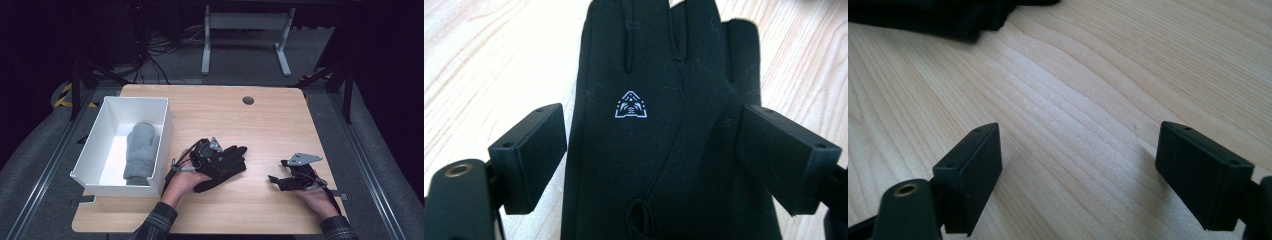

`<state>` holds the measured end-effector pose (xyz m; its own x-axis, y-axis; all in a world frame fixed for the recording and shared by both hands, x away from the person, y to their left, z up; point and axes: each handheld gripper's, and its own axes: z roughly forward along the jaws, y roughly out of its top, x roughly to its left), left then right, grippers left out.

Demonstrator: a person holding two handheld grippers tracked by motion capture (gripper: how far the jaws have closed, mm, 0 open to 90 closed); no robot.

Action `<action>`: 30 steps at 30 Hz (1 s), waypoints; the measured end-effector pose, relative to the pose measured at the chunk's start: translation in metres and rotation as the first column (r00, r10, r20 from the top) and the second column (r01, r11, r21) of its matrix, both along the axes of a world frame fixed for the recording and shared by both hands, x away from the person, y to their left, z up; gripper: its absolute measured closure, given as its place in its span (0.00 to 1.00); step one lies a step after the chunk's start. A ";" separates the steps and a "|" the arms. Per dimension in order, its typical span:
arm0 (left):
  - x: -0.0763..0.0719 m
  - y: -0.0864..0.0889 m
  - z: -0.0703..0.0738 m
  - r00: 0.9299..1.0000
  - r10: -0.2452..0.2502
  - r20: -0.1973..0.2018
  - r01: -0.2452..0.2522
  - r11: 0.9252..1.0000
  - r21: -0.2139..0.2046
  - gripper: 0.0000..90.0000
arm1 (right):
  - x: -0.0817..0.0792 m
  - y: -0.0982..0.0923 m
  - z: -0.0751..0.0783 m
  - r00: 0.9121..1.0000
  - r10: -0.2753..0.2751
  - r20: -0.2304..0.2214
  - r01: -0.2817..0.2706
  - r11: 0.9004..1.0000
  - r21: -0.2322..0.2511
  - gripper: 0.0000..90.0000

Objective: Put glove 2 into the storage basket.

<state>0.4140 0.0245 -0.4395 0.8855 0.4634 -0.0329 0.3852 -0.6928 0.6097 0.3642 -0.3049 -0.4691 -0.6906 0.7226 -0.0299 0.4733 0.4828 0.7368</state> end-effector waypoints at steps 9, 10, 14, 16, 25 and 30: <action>0.001 -0.002 -0.013 1.000 -0.018 -0.009 0.018 1.000 0.003 0.18 | 0.000 0.000 0.000 1.000 0.000 0.000 0.000 1.000 0.001 0.21; 0.001 -0.001 -0.014 1.000 -0.017 -0.010 0.017 1.000 0.000 0.18 | 0.000 0.000 0.000 1.000 0.000 0.000 0.000 1.000 0.000 0.21; 0.001 -0.001 -0.015 1.000 -0.014 -0.004 0.014 1.000 0.000 0.17 | 0.000 0.000 0.000 1.000 0.000 0.000 0.000 1.000 0.001 0.21; 0.000 -0.001 -0.016 1.000 -0.008 -0.001 0.008 1.000 -0.004 0.17 | 0.000 0.000 0.000 1.000 0.000 0.000 0.000 1.000 0.000 0.21; -0.003 -0.002 -0.012 0.999 -0.030 -0.019 0.030 0.999 -0.014 0.41 | 0.000 0.000 0.000 1.000 -0.001 0.001 0.001 1.000 0.000 0.21; -0.006 -0.002 -0.008 0.998 -0.055 -0.040 0.055 0.998 -0.010 0.71 | 0.000 0.000 0.000 1.000 -0.002 0.000 0.002 1.000 0.000 0.21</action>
